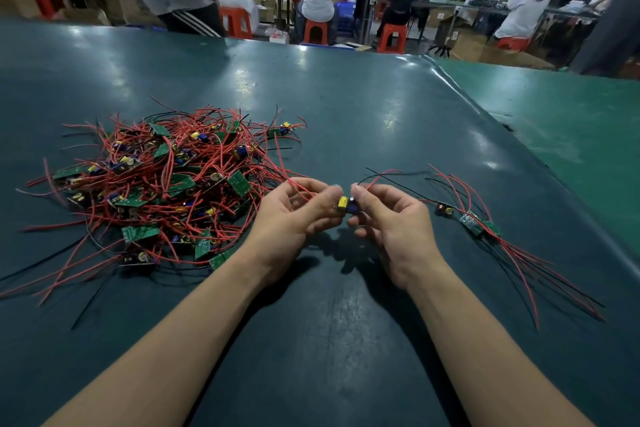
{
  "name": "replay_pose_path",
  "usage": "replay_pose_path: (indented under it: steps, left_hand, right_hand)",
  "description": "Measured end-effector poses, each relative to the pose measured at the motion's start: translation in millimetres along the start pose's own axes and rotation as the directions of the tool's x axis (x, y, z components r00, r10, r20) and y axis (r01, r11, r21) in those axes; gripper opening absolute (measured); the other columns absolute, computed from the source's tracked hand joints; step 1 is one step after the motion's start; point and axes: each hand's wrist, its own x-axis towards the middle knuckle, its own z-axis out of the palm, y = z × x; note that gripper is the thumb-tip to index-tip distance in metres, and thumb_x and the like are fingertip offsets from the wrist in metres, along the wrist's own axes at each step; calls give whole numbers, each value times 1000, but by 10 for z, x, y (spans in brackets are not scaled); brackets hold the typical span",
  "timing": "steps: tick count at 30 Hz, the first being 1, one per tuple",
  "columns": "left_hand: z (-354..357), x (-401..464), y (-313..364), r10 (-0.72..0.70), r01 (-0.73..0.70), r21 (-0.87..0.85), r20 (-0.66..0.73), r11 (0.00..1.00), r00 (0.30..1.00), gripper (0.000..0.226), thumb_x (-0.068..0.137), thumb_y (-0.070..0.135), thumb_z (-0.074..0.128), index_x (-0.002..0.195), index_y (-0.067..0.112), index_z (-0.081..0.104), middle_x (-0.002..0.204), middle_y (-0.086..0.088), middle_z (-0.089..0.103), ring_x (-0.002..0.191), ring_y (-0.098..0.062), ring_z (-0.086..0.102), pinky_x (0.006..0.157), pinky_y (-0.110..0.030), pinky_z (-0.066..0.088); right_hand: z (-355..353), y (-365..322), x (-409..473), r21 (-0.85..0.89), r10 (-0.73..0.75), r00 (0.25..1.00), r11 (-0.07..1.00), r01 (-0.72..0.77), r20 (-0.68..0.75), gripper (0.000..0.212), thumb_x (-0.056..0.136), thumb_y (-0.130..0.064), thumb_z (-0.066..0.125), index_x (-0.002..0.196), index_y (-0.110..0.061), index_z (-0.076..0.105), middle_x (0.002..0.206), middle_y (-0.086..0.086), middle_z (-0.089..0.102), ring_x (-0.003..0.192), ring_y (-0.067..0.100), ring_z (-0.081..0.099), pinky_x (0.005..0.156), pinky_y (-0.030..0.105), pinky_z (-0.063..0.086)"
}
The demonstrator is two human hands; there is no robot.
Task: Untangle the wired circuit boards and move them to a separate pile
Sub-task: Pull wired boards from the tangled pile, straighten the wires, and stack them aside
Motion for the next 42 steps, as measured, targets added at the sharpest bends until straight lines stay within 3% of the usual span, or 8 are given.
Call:
replay_pose_path:
  steps: [7,12,14,17,23,31,38,42]
  left_hand:
    - [-2,-48,-51,159,-168,372,55,913,986,18,77,-6,75,95,-4,71,84,-14,75,75,-17,70,74,-25,57]
    - [36,-82,-42,187,-186,418,40,889,982,14,75,-7,77,85,0,70,72,-1,74,64,-9,66,66,-18,54]
    - [34,-65,-15,171,-163,376,11,912,985,17,74,-8,77,78,7,71,65,1,72,57,-6,63,60,-15,51]
    - [22,-42,7,128,-117,262,-25,958,991,20,74,-10,75,75,9,70,61,-1,69,50,-9,60,57,-18,51]
    - [22,0,17,4,-3,7,-73,1000,997,28,76,-10,68,61,13,75,62,-6,69,47,-11,55,53,-18,50]
    - [57,-38,49,-20,17,-59,-58,998,998,29,78,-15,62,63,9,70,56,-3,64,43,-9,50,49,-18,47]
    - [41,-23,35,-52,48,-77,-44,996,998,20,69,-6,68,59,10,74,59,-1,67,46,-8,55,50,-17,49]
    - [4,3,24,-48,40,-149,-47,988,998,13,62,5,70,75,8,71,66,-4,71,56,-7,65,55,-16,53]
  right_hand:
    - [-1,62,7,-66,-5,997,998,10,81,9,87,-11,69,80,-5,73,65,4,68,54,9,61,54,19,55]
    - [-12,76,12,-168,-13,998,986,23,60,20,92,-17,66,82,-2,74,71,14,63,56,16,55,47,22,49]
    - [-16,65,14,-208,-49,997,976,59,54,20,90,-21,69,82,-4,75,74,18,60,58,22,51,48,25,46]
    - [-16,46,23,-172,-95,995,981,93,-5,17,88,-20,70,78,-10,78,72,10,64,57,12,51,46,22,45]
    - [-77,-45,87,118,-36,982,991,58,-184,23,92,-17,66,73,-12,76,63,-3,62,48,4,46,42,16,39]
    - [-146,-82,156,195,-109,907,960,203,-408,34,96,-16,60,63,-10,67,58,-1,61,41,6,38,37,18,30]
    - [-130,-105,164,430,115,943,902,32,-313,40,98,-16,51,58,-12,44,46,-3,41,31,5,26,31,16,20]
    - [-138,-85,135,390,91,971,921,4,-223,41,99,-41,51,76,-9,64,59,-3,54,40,7,34,37,17,28]
